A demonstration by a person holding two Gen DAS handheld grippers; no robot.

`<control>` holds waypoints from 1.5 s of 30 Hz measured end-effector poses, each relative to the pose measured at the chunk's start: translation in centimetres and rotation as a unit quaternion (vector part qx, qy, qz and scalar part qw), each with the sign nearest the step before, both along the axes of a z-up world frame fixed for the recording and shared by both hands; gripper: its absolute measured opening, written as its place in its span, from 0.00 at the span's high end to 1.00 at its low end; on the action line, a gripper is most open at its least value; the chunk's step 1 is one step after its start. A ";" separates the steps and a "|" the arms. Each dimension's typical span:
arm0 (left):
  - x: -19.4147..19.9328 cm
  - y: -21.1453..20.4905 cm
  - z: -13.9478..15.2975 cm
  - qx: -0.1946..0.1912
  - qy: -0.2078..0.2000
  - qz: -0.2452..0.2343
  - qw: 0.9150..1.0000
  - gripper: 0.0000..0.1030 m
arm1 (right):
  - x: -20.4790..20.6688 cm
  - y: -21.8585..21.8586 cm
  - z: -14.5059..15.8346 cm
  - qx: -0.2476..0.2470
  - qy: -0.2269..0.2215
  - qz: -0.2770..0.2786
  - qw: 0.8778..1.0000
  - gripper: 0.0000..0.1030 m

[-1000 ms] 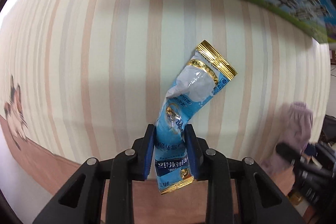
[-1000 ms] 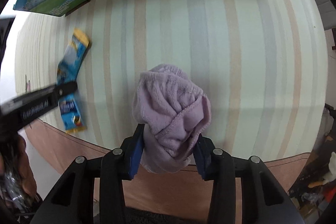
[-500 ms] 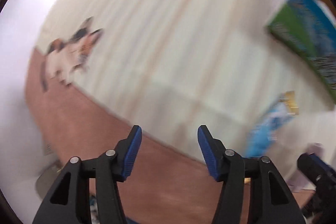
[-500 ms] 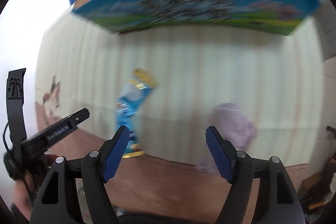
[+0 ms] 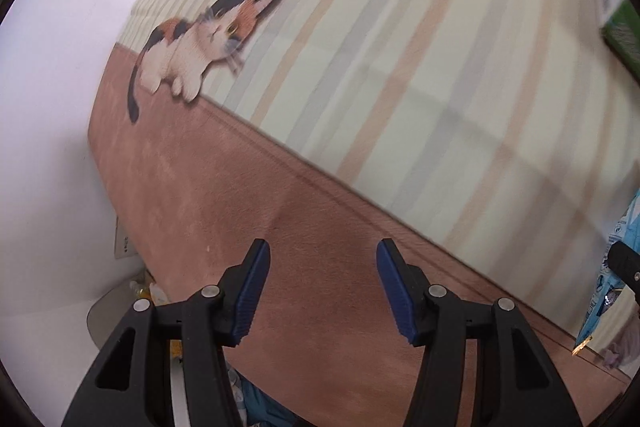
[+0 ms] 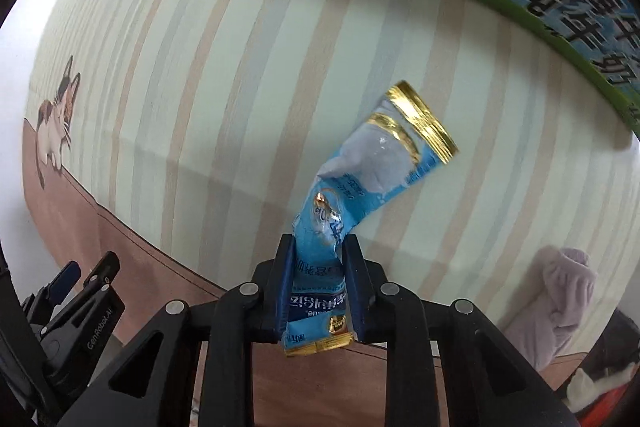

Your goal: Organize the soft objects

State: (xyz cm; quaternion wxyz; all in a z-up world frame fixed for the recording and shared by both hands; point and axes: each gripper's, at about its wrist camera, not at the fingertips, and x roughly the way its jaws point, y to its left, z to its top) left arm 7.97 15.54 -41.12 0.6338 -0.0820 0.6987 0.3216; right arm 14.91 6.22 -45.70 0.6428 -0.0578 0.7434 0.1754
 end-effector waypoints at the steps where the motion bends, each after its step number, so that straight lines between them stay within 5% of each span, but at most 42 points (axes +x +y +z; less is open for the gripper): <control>1: 0.7 0.5 -0.3 -0.003 -0.007 -0.012 1.000 0.48 | 0.1 -1.0 1.0 0.009 -0.010 -0.006 1.000 0.77; 4: 2.7 -3.4 1.2 -0.004 -0.033 -0.090 0.995 0.48 | 0.3 -4.7 4.5 0.034 -0.045 -0.019 0.998 0.77; 7: 4.8 -8.4 2.4 -0.053 -0.051 -0.162 0.984 0.48 | 0.4 -9.6 8.8 0.057 -0.078 -0.057 0.994 0.77; 10: 7.5 -14.3 2.5 -0.161 -0.055 -0.233 0.958 0.48 | 0.3 -15.9 11.5 0.058 -0.093 -0.112 0.988 0.77; 12: 8.6 -17.9 2.1 -0.227 -0.052 -0.260 0.937 0.38 | -0.2 -20.2 12.1 0.045 -0.094 -0.151 0.983 0.77; 15: 9.9 -22.8 0.8 -0.285 -0.030 -0.295 0.912 0.36 | -1.3 -25.6 11.2 0.023 -0.080 -0.207 0.975 0.77; 19: 10.7 -27.5 -2.3 -0.302 0.025 -0.336 0.892 0.35 | -2.5 -31.2 8.9 0.011 -0.045 -0.262 0.964 0.77; 23: 10.6 -30.4 -5.7 -0.256 0.075 -0.379 0.886 0.33 | -3.6 -32.8 6.2 -0.002 -0.021 -0.281 0.960 0.77; 26: 10.3 -31.4 -5.4 -0.221 0.066 -0.416 0.879 0.38 | -3.7 -33.5 5.2 0.001 -0.011 -0.286 0.958 0.77; 28: 10.3 -31.0 -5.1 -0.216 0.056 -0.413 0.883 0.63 | -3.9 -32.6 5.0 0.004 -0.010 -0.285 0.959 0.77; 32: 10.9 -28.5 -4.1 -0.221 0.036 -0.379 0.898 0.67 | -3.4 -32.0 6.1 0.019 -0.017 -0.266 0.963 0.77; 36: 12.2 -25.8 1.5 -0.221 -0.028 -0.357 0.907 0.67 | -1.9 -30.3 8.7 0.033 -0.036 -0.234 0.971 0.77; 45: 17.6 -18.4 16.9 -0.156 -0.193 -0.335 0.909 0.67 | 4.0 -26.8 18.7 0.088 -0.112 -0.159 0.977 0.77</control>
